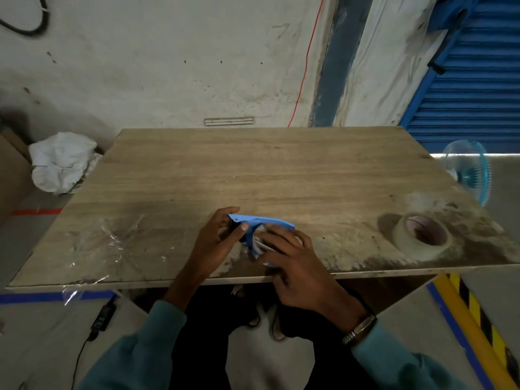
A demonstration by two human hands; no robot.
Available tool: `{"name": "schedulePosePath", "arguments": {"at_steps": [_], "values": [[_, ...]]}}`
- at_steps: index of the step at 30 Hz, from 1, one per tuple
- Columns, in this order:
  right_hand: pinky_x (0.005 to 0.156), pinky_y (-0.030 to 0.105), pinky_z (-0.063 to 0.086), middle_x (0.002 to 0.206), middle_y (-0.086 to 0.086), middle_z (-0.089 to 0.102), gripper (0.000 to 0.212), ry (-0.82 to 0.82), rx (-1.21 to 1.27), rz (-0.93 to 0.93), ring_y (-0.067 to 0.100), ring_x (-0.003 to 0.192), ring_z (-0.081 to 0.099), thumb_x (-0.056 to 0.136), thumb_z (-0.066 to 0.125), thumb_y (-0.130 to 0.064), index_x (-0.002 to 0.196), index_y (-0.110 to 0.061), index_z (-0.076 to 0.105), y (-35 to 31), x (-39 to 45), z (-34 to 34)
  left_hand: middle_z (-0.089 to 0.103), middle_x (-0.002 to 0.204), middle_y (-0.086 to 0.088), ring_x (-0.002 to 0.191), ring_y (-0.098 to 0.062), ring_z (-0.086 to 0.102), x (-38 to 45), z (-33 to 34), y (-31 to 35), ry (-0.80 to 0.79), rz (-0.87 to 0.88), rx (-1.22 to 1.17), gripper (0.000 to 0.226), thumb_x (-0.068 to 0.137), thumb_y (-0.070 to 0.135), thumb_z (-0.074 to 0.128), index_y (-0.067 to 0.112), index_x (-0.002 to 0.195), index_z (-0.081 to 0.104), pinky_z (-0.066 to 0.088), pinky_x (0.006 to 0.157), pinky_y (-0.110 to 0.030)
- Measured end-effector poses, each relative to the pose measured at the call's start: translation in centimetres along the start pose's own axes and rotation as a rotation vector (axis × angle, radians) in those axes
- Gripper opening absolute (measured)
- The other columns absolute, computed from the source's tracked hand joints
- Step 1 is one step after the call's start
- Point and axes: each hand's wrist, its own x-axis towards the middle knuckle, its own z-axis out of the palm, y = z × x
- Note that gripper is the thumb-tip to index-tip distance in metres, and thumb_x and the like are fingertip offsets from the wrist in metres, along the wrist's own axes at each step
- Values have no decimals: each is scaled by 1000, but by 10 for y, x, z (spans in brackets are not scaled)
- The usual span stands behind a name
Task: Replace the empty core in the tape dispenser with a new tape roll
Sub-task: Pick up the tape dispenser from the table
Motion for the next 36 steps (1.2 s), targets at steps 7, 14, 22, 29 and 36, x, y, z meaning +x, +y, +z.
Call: {"name": "schedulePosePath", "arguments": {"at_steps": [7,14,22,29,36], "values": [[95,27,52,120,-13,55,56,310,148,502,8,121,53,75,86,-62,120,-34,68,-6,10,-13,73,126,10,118,-7,70,-11,4,10,-90,171,125,55,76,54,83,36,127,71,52,104,-25],[96,32,58,123,-15,68,85,158,303,692,6,112,67,61,89,-73,132,-37,58,-1,10,-11,72,125,35,117,10,67,-8,2,2,-172,49,79,59,91,14,84,58,126,66,51,94,-9],[88,43,58,118,-5,45,79,247,52,728,25,115,59,75,78,-67,140,-29,53,-31,8,13,74,123,32,116,3,72,-11,5,-3,-79,63,3,55,81,30,90,62,121,69,55,104,-25],[105,37,50,138,-1,63,87,216,184,698,23,129,58,75,88,-53,148,-20,52,-19,8,6,76,122,27,115,0,73,-13,9,3,-56,90,53,50,84,33,86,58,124,69,59,104,-39],[101,38,56,125,-7,71,85,246,261,719,15,117,67,60,94,-52,135,-27,64,-12,27,-15,75,131,12,122,-2,69,-14,9,6,-5,170,187,53,86,39,81,28,137,71,53,109,-28]]}}
